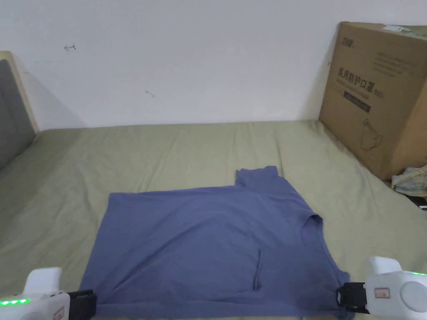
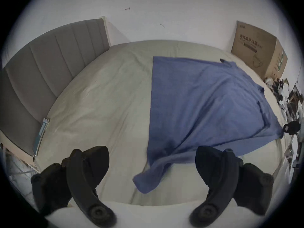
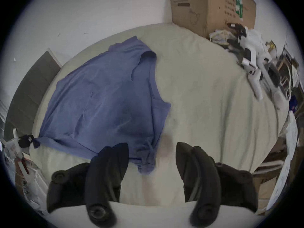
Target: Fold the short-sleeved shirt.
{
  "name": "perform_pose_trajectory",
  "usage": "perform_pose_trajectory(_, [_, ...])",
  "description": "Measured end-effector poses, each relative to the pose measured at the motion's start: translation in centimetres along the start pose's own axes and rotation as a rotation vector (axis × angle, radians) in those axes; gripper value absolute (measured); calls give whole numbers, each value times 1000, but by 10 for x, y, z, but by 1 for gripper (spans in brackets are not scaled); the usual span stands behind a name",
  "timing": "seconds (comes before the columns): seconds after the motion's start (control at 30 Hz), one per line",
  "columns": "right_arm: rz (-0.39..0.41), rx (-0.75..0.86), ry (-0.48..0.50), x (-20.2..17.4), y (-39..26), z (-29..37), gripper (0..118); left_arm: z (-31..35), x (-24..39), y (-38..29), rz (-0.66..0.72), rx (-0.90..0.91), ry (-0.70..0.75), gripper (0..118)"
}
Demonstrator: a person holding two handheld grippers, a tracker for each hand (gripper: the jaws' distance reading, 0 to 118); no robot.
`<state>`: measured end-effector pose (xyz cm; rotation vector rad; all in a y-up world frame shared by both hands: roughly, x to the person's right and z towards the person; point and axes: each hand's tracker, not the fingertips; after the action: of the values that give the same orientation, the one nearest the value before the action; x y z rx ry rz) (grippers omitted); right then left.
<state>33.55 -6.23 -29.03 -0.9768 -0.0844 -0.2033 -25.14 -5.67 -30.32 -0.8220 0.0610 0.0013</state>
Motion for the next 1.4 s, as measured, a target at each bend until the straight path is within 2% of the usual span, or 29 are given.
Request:
perform_pose_trajectory(0.17, [43,85,31,-19,15,32,64,36,-1,11,66,46,-48,103])
perform_pose_trajectory(0.2, [63,97,56,-24,16,36,62,39,-4,12,72,46,-75,100])
perform_pose_trajectory(0.23, [72,104,59,-31,15,40,58,45,-3,11,75,50,-104,92])
perform_pose_trajectory(0.27, [78,111,60,-35,14,41,48,51,-2,8,70,43,-103,69])
perform_pose_trajectory(0.3, [83,119,59,-42,9,43,33,55,1,3,62,35,-113,41])
perform_pose_trajectory(0.33, [79,129,63,-47,3,44,12,55,0,-1,60,32,-116,4])
perform_pose_trajectory(0.37, [76,128,80,-51,-2,43,1,57,0,-8,48,29,-122,0])
perform_pose_trajectory(0.5, [52,72,126,-59,-19,26,1,55,-7,-29,79,-7,-116,0])
perform_pose_trajectory(0.6, [29,53,122,-57,-24,18,1,54,-14,-34,96,-33,-110,0])
perform_pose_trajectory(0.63, [24,50,127,-56,-25,18,1,51,-17,-34,109,-39,-103,15])
perform_pose_trajectory(0.67, [19,47,131,-55,-24,18,1,49,-20,-35,115,-39,-96,45])
perform_pose_trajectory(0.7, [16,44,135,-55,-23,18,1,46,-23,-34,115,-43,-93,86])
perform_pose_trajectory(0.73, [18,44,137,-55,-22,17,1,40,-26,-34,114,-61,-87,118])
perform_pose_trajectory(0.8, [23,40,133,-55,-20,17,1,35,-30,-28,134,-21,-91,110])
perform_pose_trajectory(0.9, [19,31,139,-54,-17,14,1,14,-35,-20,168,-61,-85,104])
perform_pose_trajectory(0.97, [28,24,137,-57,-17,14,1,1,-37,-15,197,-70,-118,77])
perform_pose_trajectory(1.0, [32,22,128,-57,-18,13,1,-2,-32,-16,192,-72,-118,60])
perform_pose_trajectory(1.03, [33,19,123,-56,-18,11,1,-8,-30,-16,188,-80,-121,36])
perform_pose_trajectory(1.07, [27,10,121,-52,-18,7,1,-15,-27,-17,166,-120,-114,18])
perform_pose_trajectory(1.1, [18,5,120,-49,-19,6,1,-20,-25,-18,156,-142,-95,10])
perform_pose_trajectory(1.17, [9,-4,120,-45,-21,7,1,-19,-16,-24,142,-132,-57,9])
perform_pose_trajectory(1.3, [30,15,118,-38,-21,18,1,-10,-13,-20,128,-121,-95,8])
perform_pose_trajectory(1.33, [34,26,110,-37,-19,21,7,-8,-12,-18,112,-118,-98,8])
perform_pose_trajectory(1.4, [51,55,101,-32,-14,24,47,-5,-10,-16,76,-108,-80,8])
